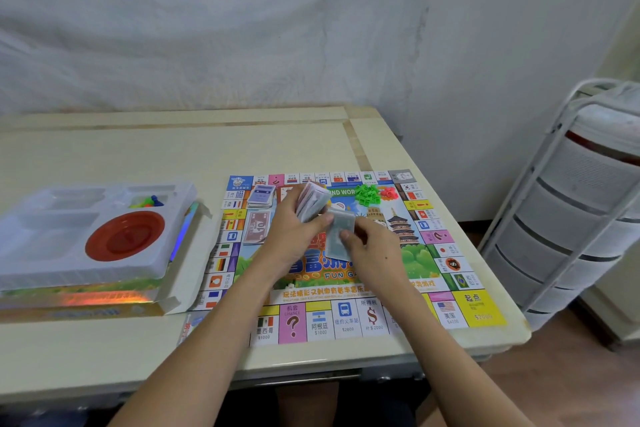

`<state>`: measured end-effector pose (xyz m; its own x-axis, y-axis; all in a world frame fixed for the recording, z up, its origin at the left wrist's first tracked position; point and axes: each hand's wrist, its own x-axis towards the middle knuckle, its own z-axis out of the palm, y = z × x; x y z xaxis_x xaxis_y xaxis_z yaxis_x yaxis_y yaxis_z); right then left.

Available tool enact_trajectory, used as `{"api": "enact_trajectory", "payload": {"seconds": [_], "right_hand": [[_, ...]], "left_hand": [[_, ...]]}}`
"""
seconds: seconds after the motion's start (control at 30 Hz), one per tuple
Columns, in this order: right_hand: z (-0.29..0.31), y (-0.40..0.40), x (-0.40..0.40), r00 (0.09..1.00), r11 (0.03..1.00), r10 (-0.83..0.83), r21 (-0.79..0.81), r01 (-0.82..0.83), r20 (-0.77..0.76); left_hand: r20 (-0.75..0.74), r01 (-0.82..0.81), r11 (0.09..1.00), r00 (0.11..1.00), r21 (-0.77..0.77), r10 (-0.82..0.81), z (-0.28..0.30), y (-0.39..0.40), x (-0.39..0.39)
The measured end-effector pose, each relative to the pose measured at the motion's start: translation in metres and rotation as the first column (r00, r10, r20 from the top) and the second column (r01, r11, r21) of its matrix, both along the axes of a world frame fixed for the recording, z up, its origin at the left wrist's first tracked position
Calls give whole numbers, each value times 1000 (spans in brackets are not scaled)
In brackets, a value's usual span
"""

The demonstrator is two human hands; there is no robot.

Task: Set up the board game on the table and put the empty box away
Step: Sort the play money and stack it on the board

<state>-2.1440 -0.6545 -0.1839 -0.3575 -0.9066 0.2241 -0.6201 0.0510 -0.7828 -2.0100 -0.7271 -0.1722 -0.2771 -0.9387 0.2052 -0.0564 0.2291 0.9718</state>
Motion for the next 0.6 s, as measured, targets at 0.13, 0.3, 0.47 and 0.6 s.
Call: {"api": "enact_trajectory", "payload": {"seconds": [0.13,0.3,0.47,0.6], "right_hand": [[14,-13,1,998,999,49,0,-49,31],[25,-38,0,973,997,67,8,-70,222],[14,-56,-2,972,995,-5,97,-18,236],[10,-60,-2,970,990,-39,143,5,239]], "left_hand": [[77,1,998,997,-55,3,21,-20,7],[227,-34,997,973,-63,47,41,-52,9],[298,-97,995,949,-20,99,29,-64,2],[331,-151,988,933,15,138,15,-68,-4]]}}
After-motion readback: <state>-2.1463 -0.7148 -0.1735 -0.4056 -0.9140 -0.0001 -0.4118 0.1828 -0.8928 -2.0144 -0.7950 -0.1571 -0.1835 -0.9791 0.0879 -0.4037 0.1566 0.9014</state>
